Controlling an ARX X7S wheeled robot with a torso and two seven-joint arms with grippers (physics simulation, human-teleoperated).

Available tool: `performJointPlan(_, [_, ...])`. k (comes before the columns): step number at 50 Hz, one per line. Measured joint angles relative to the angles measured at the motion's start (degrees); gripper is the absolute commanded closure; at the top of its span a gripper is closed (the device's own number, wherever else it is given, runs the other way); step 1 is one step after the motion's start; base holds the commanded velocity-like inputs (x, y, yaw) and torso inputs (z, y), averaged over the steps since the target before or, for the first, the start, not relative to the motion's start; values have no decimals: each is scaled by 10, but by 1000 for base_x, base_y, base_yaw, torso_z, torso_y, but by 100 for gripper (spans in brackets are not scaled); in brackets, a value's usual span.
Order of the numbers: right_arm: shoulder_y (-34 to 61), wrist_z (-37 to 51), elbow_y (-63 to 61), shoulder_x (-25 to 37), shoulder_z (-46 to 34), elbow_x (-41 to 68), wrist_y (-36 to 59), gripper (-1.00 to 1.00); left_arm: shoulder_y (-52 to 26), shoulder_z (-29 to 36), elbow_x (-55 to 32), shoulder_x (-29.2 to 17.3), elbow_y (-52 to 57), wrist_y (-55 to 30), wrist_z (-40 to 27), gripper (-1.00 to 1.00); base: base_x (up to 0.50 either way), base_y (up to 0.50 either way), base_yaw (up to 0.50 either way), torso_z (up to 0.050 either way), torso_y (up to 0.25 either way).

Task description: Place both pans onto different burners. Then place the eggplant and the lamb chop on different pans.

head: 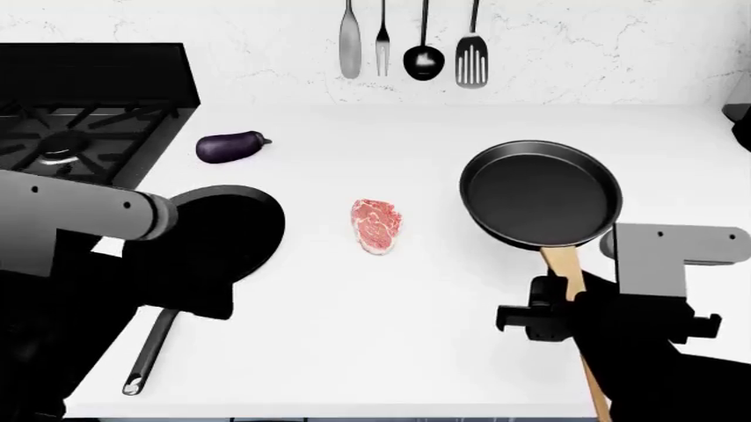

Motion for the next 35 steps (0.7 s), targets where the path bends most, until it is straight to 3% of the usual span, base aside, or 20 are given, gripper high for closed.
performJointPlan(13, [0, -6, 4, 1, 3, -2, -2, 100, 84, -23, -10, -9, 3, 28, -16, -100, 0, 0, 0, 0, 2])
performJointPlan(35, [-2, -12, 12, -2, -1, -10, -1, 100, 153, -28, 70, 2, -10, 27, 9, -100, 0, 0, 0, 0, 2])
